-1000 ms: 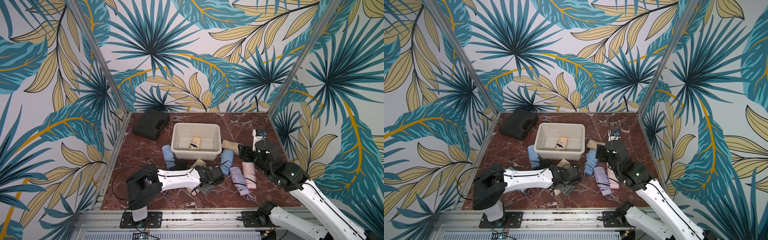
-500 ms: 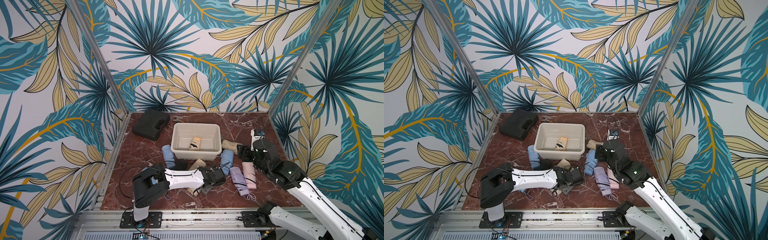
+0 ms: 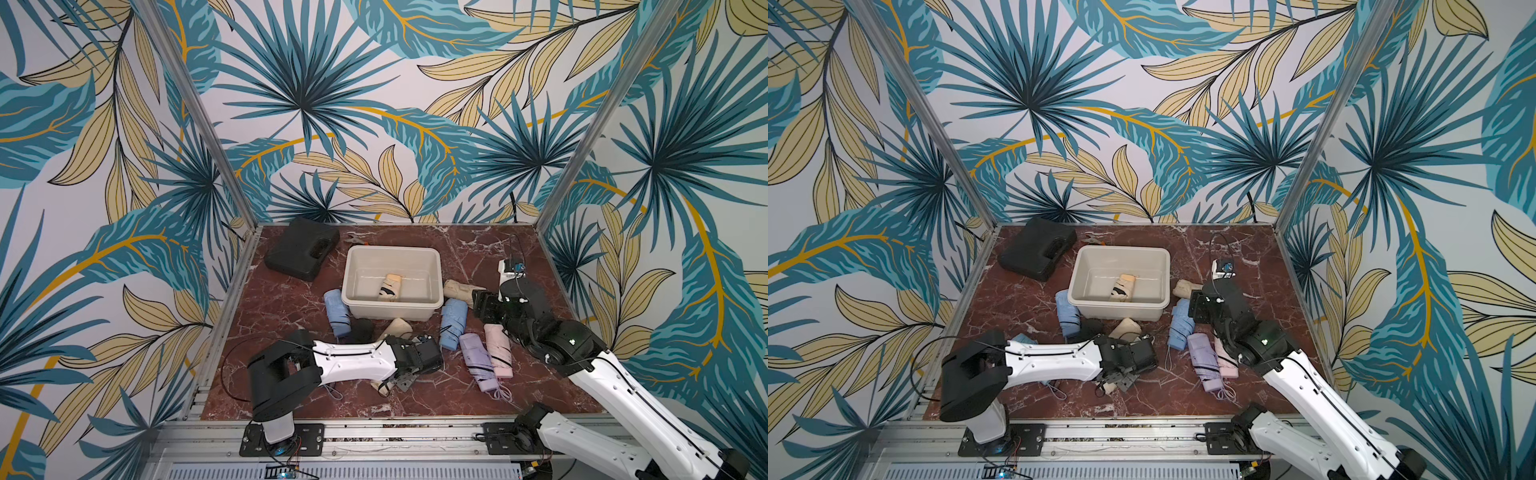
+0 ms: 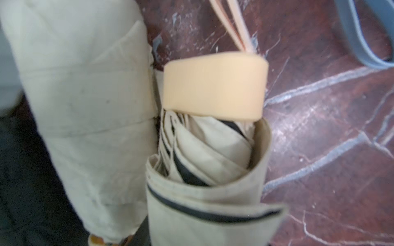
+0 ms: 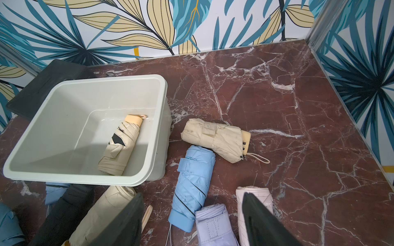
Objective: Put the umbrella into the storage box
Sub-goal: Pick up the umbrella from the center of the board.
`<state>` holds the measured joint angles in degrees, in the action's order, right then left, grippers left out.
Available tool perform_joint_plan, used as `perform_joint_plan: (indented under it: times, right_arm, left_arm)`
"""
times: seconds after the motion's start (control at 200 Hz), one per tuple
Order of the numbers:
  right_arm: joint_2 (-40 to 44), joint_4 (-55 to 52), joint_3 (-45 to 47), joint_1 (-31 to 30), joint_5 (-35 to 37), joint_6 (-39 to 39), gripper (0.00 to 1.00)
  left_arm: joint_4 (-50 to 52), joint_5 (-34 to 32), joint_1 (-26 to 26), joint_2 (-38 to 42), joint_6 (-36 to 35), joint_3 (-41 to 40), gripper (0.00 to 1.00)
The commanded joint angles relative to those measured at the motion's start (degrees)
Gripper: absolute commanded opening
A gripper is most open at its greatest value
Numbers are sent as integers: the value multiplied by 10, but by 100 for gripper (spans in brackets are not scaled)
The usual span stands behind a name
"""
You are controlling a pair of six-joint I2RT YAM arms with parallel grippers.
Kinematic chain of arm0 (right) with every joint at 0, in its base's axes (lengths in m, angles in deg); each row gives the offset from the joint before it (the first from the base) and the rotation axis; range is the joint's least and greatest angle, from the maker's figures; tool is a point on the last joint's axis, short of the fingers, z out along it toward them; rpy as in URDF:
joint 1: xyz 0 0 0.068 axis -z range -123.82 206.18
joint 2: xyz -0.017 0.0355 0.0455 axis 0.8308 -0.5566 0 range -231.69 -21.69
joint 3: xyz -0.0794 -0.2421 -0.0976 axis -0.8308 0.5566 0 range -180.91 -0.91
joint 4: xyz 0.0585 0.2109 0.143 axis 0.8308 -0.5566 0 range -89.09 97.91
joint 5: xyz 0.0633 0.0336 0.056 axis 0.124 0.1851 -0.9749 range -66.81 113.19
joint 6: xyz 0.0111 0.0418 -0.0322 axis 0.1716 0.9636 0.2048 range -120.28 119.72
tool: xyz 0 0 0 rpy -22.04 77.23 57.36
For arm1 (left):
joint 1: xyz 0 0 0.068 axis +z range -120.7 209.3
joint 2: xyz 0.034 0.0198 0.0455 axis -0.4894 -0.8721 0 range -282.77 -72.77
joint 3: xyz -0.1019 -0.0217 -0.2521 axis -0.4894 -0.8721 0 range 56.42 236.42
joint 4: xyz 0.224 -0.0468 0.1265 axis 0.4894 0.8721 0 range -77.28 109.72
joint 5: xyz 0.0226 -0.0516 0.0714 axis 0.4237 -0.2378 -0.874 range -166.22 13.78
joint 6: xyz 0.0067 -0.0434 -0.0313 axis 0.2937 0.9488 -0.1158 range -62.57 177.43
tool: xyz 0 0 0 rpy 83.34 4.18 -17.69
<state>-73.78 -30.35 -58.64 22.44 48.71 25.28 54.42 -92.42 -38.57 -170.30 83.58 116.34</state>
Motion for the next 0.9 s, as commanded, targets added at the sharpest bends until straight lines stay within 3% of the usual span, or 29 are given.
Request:
perform_joint_plan:
  times: [0.0,0.326,0.466,0.551,0.691,0.891]
  right_arm:
    - [-5,11,13,3,9,13,75]
    - [-41,32,10,3,-2,20,75]
    - [-46,49,11,4,-18,28,74]
    - [-46,59,14,4,-32,33,74]
    - [-46,61,12,3,-38,36,74]
    - [-47,64,6,3,-37,36,74]
  left_arm:
    - [-33,31,-1,71,-14,-21,0]
    - [-150,156,5,390,-52,-174,0]
    - [-187,112,25,531,-51,-189,0]
    - [-206,89,71,588,-49,-179,0]
    - [-225,91,167,597,-32,-136,0]
    - [-211,112,268,475,-13,-25,0]
